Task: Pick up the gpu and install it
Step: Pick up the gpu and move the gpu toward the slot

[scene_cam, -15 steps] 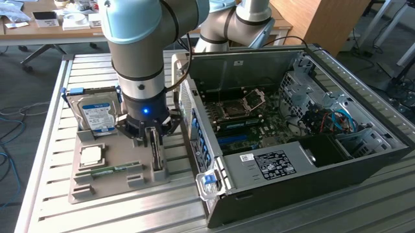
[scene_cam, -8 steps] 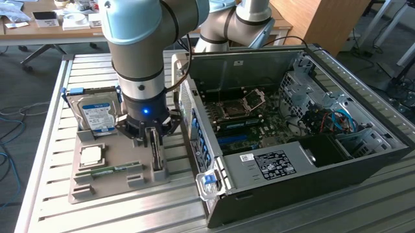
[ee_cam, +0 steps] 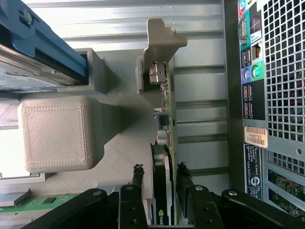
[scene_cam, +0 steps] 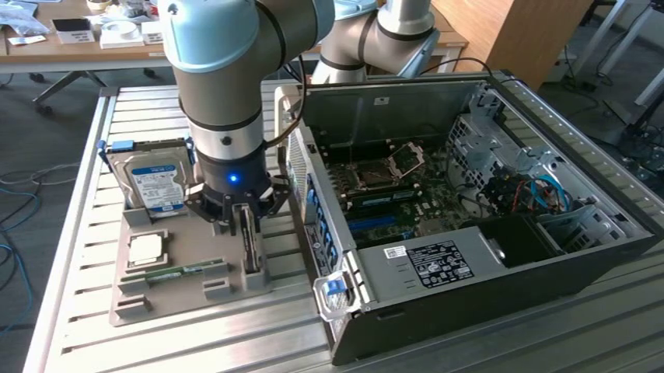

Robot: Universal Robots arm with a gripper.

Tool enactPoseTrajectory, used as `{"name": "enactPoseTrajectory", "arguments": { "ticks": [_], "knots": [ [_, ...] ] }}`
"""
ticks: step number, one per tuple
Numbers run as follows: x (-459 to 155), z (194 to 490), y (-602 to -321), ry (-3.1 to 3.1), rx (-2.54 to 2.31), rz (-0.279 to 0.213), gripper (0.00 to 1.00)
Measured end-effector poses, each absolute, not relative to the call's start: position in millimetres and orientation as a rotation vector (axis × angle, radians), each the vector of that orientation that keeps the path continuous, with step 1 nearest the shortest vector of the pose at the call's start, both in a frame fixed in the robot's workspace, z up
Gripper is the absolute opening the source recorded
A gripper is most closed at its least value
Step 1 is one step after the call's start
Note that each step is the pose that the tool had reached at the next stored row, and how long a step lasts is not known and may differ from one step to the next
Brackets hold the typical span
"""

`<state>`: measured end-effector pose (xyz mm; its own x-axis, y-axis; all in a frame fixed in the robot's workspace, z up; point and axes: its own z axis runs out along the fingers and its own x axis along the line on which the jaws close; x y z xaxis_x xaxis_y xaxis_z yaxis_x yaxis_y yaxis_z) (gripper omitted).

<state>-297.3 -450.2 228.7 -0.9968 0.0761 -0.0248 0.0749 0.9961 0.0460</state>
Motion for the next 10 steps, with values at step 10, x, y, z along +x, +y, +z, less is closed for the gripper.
{"name": "enactPoseTrajectory", "arguments": {
  "ticks": [10],
  "knots": [
    [-297.3, 228.7, -450.2, 3.112, 0.118, 0.07, 0.42]
  ]
}}
